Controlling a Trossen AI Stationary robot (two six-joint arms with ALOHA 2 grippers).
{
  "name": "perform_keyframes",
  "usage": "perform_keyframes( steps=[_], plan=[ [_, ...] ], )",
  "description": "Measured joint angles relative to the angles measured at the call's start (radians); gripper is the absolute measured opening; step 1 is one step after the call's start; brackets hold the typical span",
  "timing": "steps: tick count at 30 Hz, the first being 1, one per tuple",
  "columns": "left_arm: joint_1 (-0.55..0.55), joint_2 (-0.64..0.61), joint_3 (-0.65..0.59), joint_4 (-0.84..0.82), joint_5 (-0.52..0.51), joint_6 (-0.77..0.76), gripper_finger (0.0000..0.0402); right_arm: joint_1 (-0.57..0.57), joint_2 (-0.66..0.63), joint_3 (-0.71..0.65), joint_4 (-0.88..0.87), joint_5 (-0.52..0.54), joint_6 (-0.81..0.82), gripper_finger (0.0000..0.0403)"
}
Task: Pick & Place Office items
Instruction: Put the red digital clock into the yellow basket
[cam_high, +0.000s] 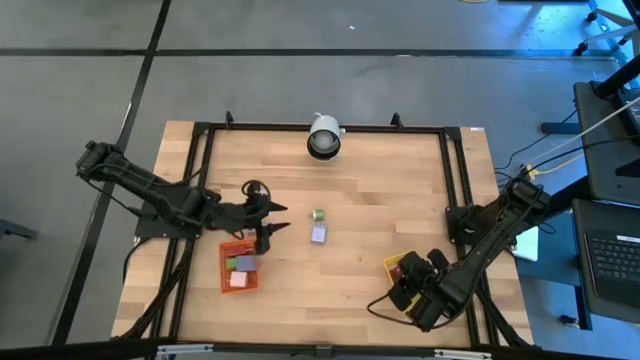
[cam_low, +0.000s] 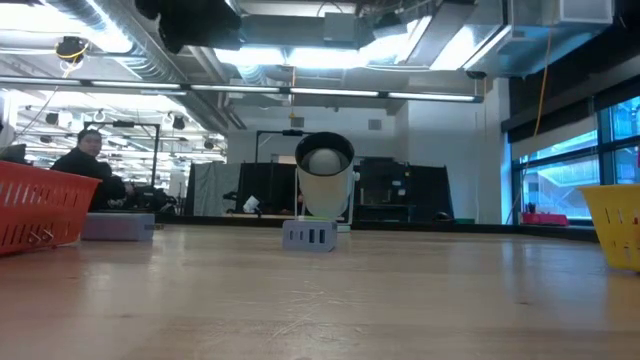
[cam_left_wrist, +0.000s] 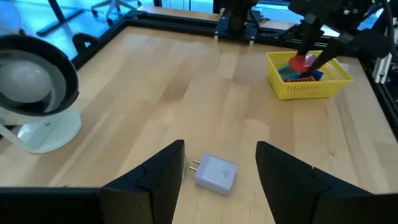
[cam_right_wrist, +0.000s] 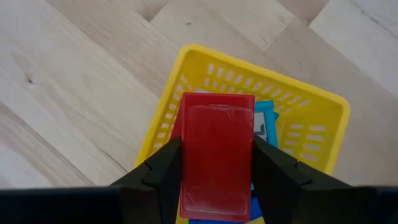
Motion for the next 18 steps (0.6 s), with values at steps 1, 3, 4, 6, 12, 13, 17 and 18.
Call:
perform_keyframes(
  steps=[1,3,4,6,12,13,17,18],
  plan=[
    [0.013,0.000,0.000,0.000,0.014,0.000,0.0196,0.000,0.005,0.000,0.003,0.000,-0.001,0.0158],
    [0.034,0.000,0.000,0.002,0.017,0.006,0.0196,0.000,0.018,0.000,0.018,-0.001,-0.004,0.0158],
    [0.041,0.000,0.000,0.004,0.017,0.006,0.0196,0.000,0.023,0.000,0.028,-0.003,-0.015,0.0158],
    [0.055,0.000,0.000,0.012,0.018,0.007,0.0196,0.000,0.034,0.000,0.042,-0.004,-0.025,0.0159],
    [0.075,0.000,0.000,0.015,0.019,0.001,0.0196,0.000,0.080,0.000,0.044,-0.039,-0.029,0.0160],
    [0.075,0.000,0.000,0.015,0.020,0.001,0.0196,0.000,0.086,0.000,0.045,-0.047,-0.029,0.0160],
    [0.075,0.000,0.000,0.015,0.036,0.006,0.0196,0.000,0.099,0.000,0.041,-0.061,-0.032,0.0160],
    [0.075,0.000,0.000,0.015,0.044,0.006,0.0196,0.000,0.099,0.000,0.039,-0.061,-0.032,0.0161]
  ],
)
